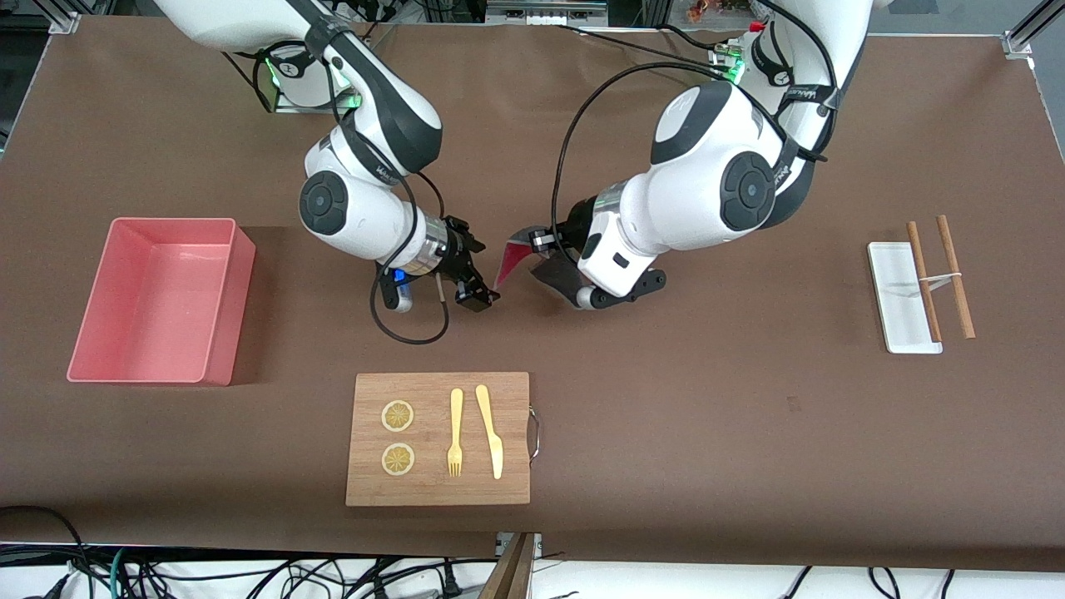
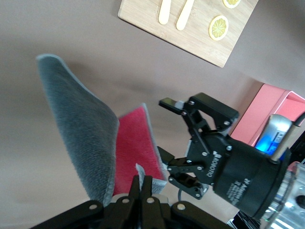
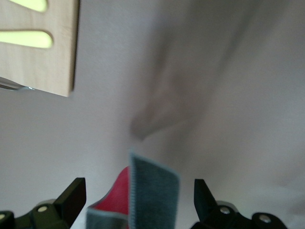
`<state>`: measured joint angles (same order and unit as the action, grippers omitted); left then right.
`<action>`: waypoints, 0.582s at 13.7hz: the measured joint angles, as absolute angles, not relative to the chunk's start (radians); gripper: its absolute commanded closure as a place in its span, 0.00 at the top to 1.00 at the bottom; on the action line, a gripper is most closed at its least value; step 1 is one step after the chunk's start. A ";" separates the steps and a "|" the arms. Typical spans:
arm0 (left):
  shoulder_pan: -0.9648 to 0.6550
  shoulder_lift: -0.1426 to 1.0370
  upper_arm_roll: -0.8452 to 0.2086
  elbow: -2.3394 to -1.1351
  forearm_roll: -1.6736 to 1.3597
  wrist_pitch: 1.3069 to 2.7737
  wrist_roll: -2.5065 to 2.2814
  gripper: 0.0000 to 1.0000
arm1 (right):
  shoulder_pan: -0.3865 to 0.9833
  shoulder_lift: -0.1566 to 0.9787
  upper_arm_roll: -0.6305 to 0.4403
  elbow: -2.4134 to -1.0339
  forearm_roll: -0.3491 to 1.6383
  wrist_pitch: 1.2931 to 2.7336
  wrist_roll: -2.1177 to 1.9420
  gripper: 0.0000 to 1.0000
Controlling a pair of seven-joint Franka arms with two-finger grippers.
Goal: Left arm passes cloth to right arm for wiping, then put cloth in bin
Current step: 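Grasp the cloth with the right gripper beside the left gripper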
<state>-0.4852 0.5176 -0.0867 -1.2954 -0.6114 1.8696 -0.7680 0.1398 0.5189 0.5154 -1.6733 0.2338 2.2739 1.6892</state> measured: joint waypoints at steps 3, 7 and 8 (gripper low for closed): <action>-0.490 0.518 -0.087 -1.295 -0.611 1.872 -0.772 0.00 | 0.142 0.519 0.529 -1.687 0.234 2.271 1.697 1.00; -0.490 0.518 -0.086 -1.294 -0.611 1.872 -0.780 0.00 | 0.143 0.519 0.546 -1.702 0.234 2.267 1.698 1.00; -0.490 0.518 -0.086 -1.293 -0.611 1.872 -0.781 0.00 | 0.144 0.519 0.553 -1.711 0.234 2.266 1.698 0.99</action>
